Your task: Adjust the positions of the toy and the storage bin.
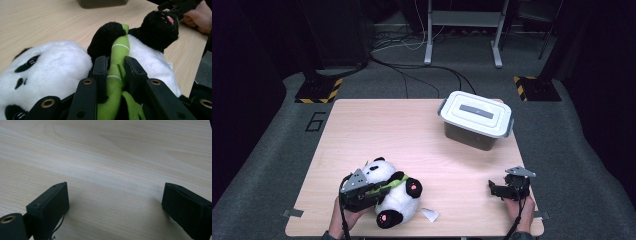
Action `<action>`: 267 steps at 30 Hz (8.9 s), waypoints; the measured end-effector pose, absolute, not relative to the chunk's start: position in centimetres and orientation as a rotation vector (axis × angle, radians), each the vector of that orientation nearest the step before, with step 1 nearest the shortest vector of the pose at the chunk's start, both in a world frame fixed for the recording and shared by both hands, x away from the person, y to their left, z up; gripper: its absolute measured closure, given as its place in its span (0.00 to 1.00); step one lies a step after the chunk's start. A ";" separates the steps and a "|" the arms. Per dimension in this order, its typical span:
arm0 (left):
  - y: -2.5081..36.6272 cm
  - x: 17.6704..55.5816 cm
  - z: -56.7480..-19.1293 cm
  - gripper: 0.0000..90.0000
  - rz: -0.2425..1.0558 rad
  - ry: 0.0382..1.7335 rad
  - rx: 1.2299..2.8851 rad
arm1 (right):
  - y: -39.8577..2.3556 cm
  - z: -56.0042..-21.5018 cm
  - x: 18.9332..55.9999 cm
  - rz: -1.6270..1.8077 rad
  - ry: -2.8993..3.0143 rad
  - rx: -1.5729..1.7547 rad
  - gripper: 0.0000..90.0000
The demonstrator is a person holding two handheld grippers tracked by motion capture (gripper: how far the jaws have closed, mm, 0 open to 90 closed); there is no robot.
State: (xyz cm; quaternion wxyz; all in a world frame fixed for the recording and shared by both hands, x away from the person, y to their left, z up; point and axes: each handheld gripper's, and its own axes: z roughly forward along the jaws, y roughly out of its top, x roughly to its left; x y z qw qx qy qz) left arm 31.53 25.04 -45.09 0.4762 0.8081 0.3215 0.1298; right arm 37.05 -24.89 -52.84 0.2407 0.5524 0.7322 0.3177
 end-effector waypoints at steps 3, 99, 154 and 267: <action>25.1 31.3 -44.6 0.84 0.342 0.774 1.964 | -24.9 -52.8 37.0 0.868 2.001 1.512 0.07; 35.6 31.7 -43.0 0.04 0.571 1.165 1.839 | -24.9 -52.8 37.0 0.868 1.995 1.525 0.08; 36.8 30.2 -53.3 0.00 0.604 1.399 1.968 | -24.4 -46.8 39.9 0.889 1.980 1.468 0.04; 36.6 30.2 -53.4 0.00 0.587 1.350 1.985 | -19.6 -38.6 55.6 0.891 2.070 1.501 0.58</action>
